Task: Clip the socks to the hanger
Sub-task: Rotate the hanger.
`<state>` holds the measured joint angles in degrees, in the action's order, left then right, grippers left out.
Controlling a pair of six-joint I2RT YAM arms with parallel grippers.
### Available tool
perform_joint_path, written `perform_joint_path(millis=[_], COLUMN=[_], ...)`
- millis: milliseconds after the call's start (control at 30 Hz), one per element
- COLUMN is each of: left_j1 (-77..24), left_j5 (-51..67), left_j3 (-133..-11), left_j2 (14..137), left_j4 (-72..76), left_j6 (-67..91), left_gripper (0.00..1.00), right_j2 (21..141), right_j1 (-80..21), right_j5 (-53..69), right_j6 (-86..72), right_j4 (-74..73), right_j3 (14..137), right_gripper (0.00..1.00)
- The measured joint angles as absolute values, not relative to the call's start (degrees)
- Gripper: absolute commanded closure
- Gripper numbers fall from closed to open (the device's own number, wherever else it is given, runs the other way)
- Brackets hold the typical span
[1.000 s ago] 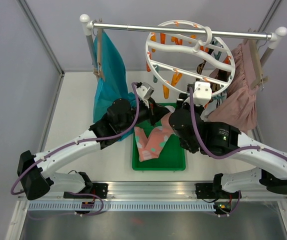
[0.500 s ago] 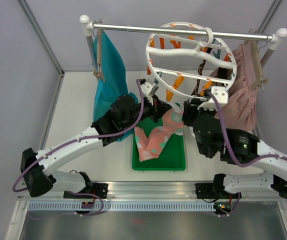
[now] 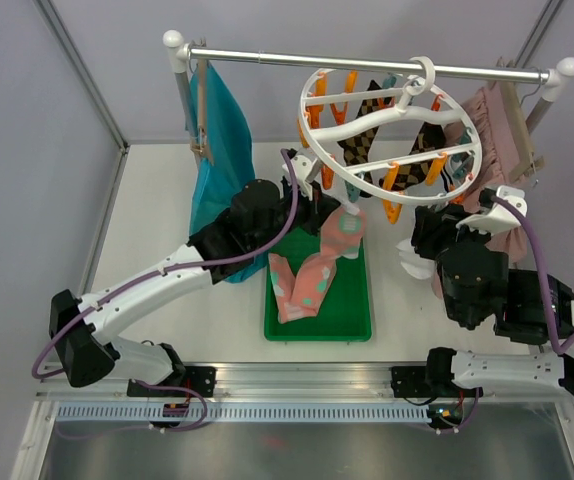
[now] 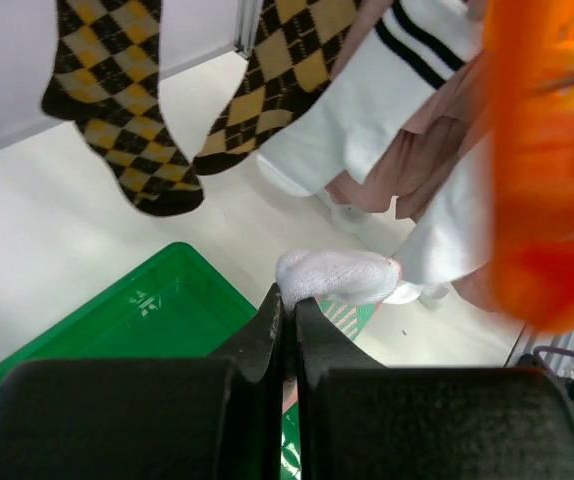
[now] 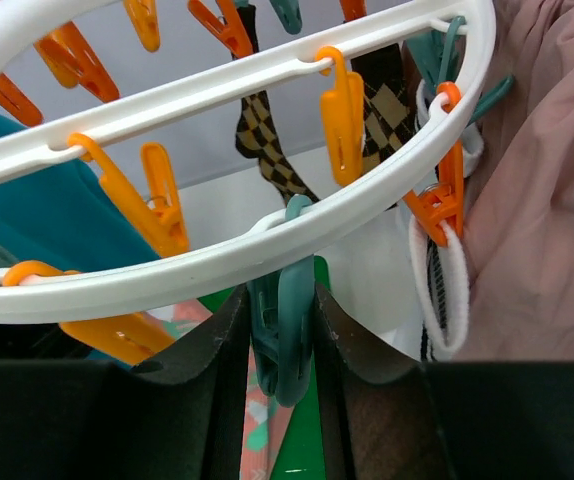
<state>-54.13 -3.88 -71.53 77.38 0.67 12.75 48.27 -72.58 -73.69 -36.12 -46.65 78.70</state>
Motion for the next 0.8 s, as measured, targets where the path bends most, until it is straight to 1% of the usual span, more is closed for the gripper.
perform_joint_path(millis=[167, 300, 433, 667, 800], left_j1=[-54.13, -54.33, -55.31, -55.79, -55.81], left_j5=[-1.21, 0.6, 0.4, -4.1, -9.74], left_j3=[-75.85, -81.82, -81.69, -78.54, -80.73], left_j2=[78.63, 81.93, 82.24, 79.05, 76.62], left_j4=[-2.5, -5.96, -6.2, -7.27, -11.81], left_j6=[9.85, 6.92, 5.08, 4.6, 4.58], left_gripper=[0.98, 0.98, 0.98, 0.98, 0.98], right_j2=[49.67, 50.43, 51.64, 53.43, 55.09], right_j1=[-72.58, -72.58, -72.58, -72.58, -72.58], right_j5=[-75.11, -75.53, -75.5, -75.35, -75.33], right_j6=[-37.54, -37.76, -37.78, -37.71, -37.76], right_j4=[-48.97, -49.87, -50.96, -52.01, -53.12], right_j3=[78.7, 79.2, 80.38, 81.49, 82.78], right_gripper=[1.0, 1.0, 1.0, 1.0, 1.0])
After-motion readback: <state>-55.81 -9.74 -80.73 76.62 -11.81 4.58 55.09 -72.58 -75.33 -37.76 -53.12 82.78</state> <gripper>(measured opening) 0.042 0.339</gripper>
